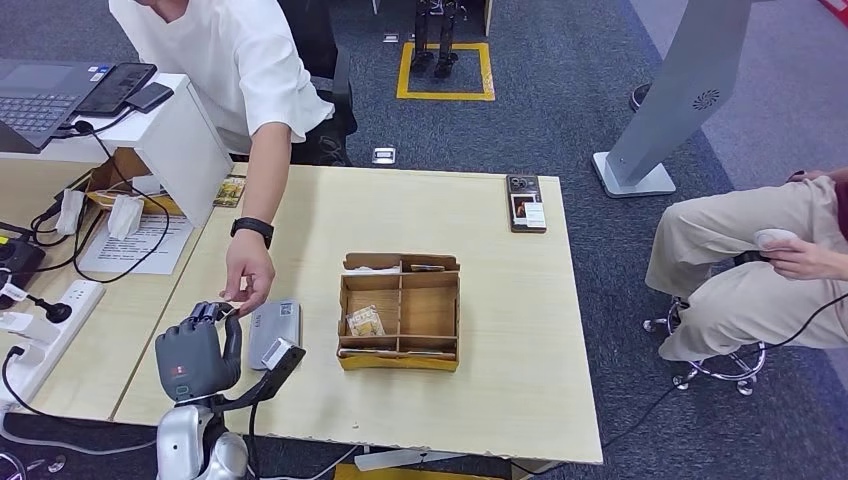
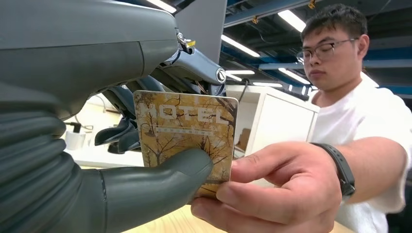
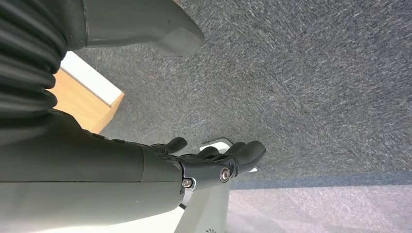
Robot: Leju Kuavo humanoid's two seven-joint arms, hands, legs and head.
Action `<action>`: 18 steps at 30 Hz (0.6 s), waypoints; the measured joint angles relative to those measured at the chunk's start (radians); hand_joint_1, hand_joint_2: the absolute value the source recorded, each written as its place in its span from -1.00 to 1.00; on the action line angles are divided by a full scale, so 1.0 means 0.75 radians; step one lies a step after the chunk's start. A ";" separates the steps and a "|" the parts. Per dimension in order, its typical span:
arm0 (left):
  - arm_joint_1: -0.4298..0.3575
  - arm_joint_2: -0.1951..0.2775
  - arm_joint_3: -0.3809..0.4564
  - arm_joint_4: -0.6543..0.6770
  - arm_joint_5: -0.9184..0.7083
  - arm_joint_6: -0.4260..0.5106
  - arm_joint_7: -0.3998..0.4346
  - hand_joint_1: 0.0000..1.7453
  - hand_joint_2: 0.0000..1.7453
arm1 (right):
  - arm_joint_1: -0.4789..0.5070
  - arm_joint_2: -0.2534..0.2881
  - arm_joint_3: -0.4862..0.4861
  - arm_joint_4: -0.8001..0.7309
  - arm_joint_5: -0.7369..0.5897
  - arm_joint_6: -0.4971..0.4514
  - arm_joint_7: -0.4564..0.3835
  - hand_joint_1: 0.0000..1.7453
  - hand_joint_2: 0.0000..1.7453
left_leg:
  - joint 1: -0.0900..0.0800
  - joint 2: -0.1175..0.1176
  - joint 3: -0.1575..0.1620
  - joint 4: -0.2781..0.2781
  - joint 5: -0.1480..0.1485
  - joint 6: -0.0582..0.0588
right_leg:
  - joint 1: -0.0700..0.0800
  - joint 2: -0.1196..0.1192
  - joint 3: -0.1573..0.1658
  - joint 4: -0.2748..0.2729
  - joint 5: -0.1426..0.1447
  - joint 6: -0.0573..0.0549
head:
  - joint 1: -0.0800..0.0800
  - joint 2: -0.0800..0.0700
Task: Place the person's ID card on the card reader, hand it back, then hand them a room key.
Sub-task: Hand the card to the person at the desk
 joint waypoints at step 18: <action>0.000 -0.002 0.001 0.039 0.219 0.001 -0.195 0.08 1.00 | 0.001 0.001 0.000 -0.009 0.074 0.000 0.012 -1.00 1.00 | 0.000 0.000 0.000 0.000 0.000 0.000 | 0.000 0.000 0.000 0.000 0.000 0.000 | 0.000 0.000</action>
